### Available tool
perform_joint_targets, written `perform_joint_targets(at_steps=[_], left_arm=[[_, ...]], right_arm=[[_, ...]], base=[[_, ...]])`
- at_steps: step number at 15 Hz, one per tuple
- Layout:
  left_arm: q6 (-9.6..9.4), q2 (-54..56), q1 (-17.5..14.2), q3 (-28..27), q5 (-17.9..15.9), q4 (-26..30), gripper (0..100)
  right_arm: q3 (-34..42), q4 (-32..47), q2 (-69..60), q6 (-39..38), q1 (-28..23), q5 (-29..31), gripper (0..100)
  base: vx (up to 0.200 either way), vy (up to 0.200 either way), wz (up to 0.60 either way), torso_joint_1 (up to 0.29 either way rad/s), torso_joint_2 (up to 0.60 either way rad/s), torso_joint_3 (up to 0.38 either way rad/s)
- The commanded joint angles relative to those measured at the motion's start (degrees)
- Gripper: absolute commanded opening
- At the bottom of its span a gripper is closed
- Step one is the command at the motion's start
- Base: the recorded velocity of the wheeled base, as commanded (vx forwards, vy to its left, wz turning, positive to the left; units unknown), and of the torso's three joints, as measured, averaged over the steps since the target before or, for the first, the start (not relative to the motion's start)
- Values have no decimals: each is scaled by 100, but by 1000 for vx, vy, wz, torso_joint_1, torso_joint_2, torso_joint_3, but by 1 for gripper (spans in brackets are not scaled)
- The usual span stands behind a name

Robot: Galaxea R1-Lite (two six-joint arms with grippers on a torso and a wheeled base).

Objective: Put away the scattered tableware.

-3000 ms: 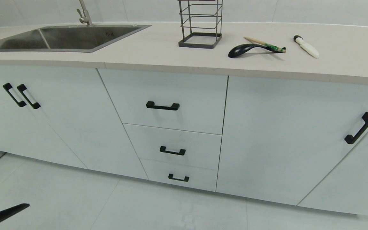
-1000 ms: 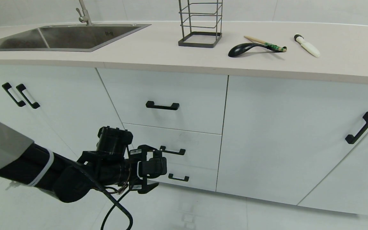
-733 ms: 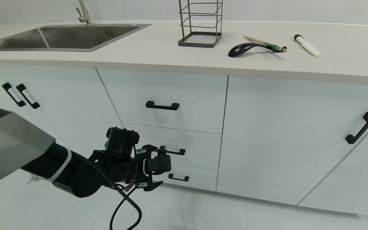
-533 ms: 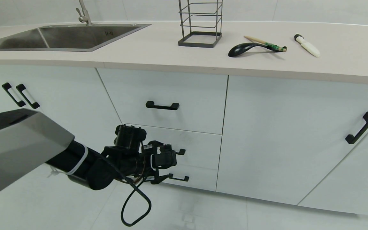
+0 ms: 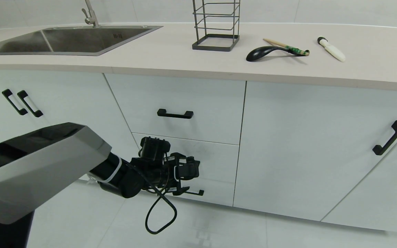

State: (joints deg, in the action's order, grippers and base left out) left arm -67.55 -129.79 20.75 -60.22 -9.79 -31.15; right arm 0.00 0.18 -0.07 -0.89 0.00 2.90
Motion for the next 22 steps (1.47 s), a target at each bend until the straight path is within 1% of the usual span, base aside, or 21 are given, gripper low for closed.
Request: perform_joint_targets(at_steps=[1, 7, 13, 15, 18, 19, 20, 21, 22], left_arm=[[5, -222, 8, -130, 3, -5, 100], [22, -310, 26, -174, 12, -120, 100], [31, -582, 35, -429, 12, -120, 100], [31, -661, 43, -429, 12, -102, 100], [40, -732, 245, -288, 3, -67, 100], [93, -688, 281, -174, 3, -67, 100], [137, -609, 289, -42, 3, -67, 100], [145, -538, 289, 54, 3, -76, 100], [145, -406, 281, 274, 12, -102, 100]], right_arm=[[0, -1, 7, 1, 0, 0, 0], [0, -1, 7, 1, 0, 0, 0], [0, -1, 7, 1, 0, 0, 0], [0, -1, 7, 1, 0, 0, 0], [0, -1, 7, 1, 0, 0, 0], [0, -1, 7, 1, 0, 0, 0], [0, -1, 7, 1, 0, 0, 0], [0, -1, 7, 1, 0, 0, 0], [0, -1, 7, 1, 0, 0, 0]], base=[[0, 0, 0, 0, 0, 0], [0, 0, 0, 0, 0, 0], [0, 0, 0, 0, 0, 0], [0, 0, 0, 0, 0, 0], [0, 0, 0, 0, 0, 0], [0, 0, 0, 0, 0, 0], [0, 0, 0, 0, 0, 0], [0, 0, 0, 0, 0, 0], [0, 0, 0, 0, 0, 0]])
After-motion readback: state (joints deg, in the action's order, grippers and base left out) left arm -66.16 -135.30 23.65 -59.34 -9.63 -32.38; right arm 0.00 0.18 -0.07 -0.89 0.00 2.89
